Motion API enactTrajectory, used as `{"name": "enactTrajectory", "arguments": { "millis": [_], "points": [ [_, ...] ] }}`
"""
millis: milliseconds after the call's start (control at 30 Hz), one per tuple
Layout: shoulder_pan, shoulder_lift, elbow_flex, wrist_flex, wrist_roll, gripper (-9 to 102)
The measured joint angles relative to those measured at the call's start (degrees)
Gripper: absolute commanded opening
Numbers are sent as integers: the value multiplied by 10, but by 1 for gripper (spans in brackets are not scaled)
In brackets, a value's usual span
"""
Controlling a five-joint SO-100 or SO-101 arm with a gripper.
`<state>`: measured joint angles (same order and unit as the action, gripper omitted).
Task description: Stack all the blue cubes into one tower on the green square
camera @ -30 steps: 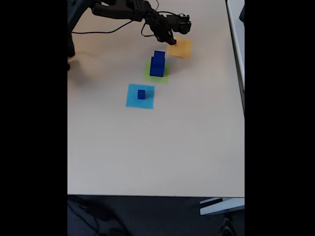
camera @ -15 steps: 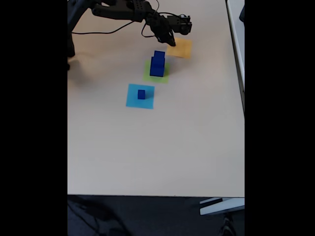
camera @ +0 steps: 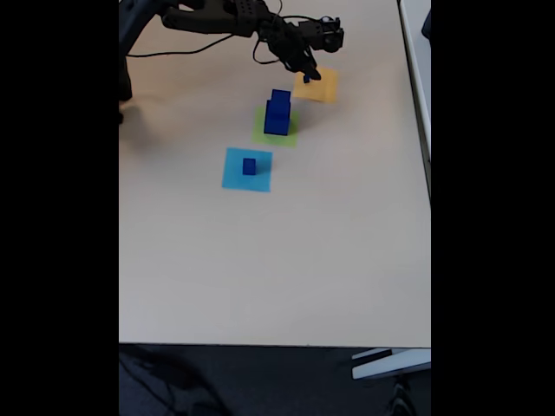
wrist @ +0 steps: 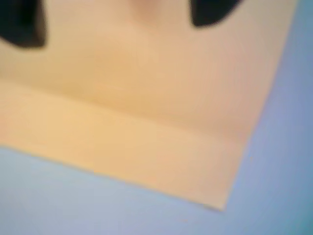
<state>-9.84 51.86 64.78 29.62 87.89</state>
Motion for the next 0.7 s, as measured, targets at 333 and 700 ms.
{"name": "enactTrajectory", "arguments": {
  "millis": [333,700],
  "points": [
    [-3,8,-82,-22,-134,22],
    [84,170,-80,152,-171,22]
  ]
}}
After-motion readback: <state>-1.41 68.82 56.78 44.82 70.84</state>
